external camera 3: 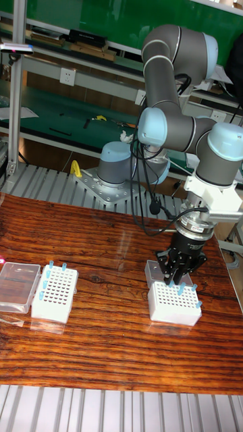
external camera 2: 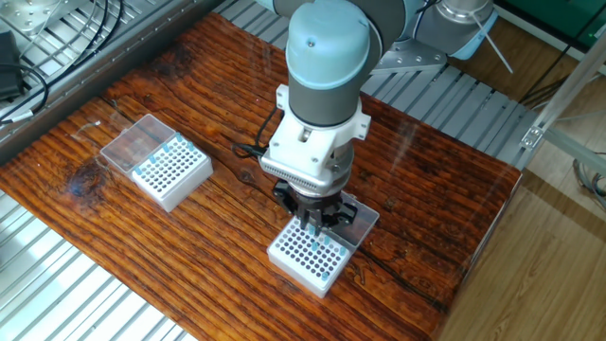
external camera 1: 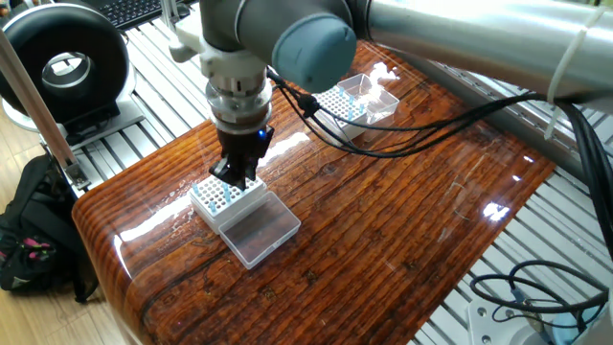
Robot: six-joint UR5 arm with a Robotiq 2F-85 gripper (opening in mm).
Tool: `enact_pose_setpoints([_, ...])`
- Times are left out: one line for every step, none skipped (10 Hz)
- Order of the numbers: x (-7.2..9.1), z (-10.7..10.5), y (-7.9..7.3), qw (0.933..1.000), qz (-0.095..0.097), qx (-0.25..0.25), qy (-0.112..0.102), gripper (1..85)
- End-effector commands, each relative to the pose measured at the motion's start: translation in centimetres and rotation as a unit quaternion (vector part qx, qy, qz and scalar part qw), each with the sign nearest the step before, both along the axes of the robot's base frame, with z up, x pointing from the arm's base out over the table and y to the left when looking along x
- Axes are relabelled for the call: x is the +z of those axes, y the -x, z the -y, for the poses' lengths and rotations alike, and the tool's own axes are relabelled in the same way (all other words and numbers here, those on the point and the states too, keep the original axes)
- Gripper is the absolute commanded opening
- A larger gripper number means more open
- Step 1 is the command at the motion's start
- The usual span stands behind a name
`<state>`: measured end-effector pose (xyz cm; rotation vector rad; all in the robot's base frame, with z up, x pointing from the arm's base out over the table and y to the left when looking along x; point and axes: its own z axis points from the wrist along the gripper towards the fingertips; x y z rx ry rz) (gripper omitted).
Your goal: Transfer all medium pipette tips from one holder to another
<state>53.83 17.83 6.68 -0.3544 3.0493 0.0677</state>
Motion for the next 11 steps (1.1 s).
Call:
enact_pose_setpoints([0.05,-0.40,-0.41,1.0000,0.004,-0.005,-0.008,25.3])
enact_pose_setpoints([0.05,-0.36,-0.41,0.9999,0.004,-0.006,-0.007,23.7])
enact_pose_setpoints([0.05,-0.37,-0.41,0.9999,0.004,-0.007,-0.007,21.3])
enact_pose_setpoints([0.04,-0.37,-0.41,0.9999,0.004,-0.008,-0.007,20.3])
enact_pose_setpoints([0.01,-0.35,-0.39,0.9999,0.004,-0.008,-0.006,18.0])
enact_pose_setpoints([0.00,-0.38,-0.37,0.9999,0.004,-0.009,-0.006,17.0])
enact_pose_setpoints([0.03,-0.39,-0.36,0.9999,0.004,-0.009,-0.006,16.0])
enact_pose_setpoints([0.12,-0.48,-0.34,0.9999,0.004,-0.010,-0.008,15.3])
enact_pose_setpoints([0.24,-0.47,-0.35,0.9999,0.004,-0.011,-0.008,14.3])
enact_pose_setpoints([0.45,-0.43,-0.27,0.9999,0.002,-0.012,-0.008,14.3])
enact_pose_setpoints([0.70,-0.47,-0.19,0.9999,0.001,-0.012,-0.008,14.0])
